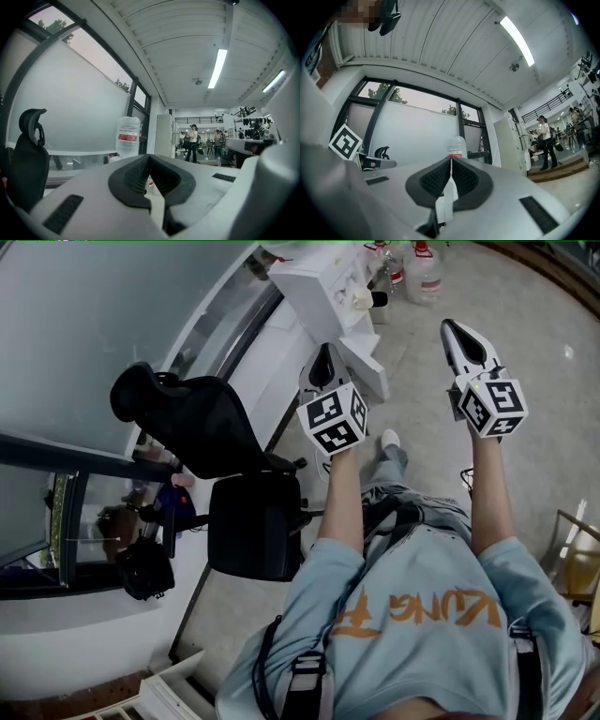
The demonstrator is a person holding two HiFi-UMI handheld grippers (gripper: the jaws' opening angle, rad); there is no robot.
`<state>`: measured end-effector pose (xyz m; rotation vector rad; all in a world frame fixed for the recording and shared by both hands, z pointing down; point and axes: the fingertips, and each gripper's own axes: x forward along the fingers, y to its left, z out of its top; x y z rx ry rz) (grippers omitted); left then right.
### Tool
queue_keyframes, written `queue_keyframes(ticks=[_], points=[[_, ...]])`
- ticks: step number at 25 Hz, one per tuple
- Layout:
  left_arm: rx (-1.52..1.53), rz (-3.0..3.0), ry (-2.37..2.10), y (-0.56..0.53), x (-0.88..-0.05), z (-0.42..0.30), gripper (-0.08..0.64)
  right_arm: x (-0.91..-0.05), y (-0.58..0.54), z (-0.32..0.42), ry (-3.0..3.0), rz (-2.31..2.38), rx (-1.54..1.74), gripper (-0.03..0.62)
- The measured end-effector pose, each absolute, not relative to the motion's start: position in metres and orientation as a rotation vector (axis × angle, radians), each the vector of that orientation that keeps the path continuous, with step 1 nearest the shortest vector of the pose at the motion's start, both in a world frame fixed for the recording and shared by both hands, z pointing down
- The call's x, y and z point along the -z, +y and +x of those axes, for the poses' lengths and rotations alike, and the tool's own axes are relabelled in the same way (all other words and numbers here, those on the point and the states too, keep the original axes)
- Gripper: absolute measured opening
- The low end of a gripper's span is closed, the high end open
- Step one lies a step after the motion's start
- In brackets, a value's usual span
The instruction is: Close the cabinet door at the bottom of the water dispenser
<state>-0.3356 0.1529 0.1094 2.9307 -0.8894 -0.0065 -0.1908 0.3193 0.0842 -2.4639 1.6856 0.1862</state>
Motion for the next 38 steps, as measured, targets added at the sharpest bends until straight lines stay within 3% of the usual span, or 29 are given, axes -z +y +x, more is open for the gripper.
queue_keyframes(ticks=[9, 22, 38], points=[[0.06, 2.974, -0.85, 0.111, -0.116, -0.288, 0.011, -0.092, 0.282, -0.14, 1.652, -2.497, -0.205, 0.029], [-0.167, 2.921, -0.73, 0.011, -0.188, -0.161, 0.011, -0.16, 0.16, -0.023, 1.64, -2.507, 0.053, 0.029], [-0.474, 2.668, -0.822, -0.136, -0.313, -0.081, 0.011, -0.262, -0.023, 0.07, 1.816, -2.484, 0.423, 0.029]])
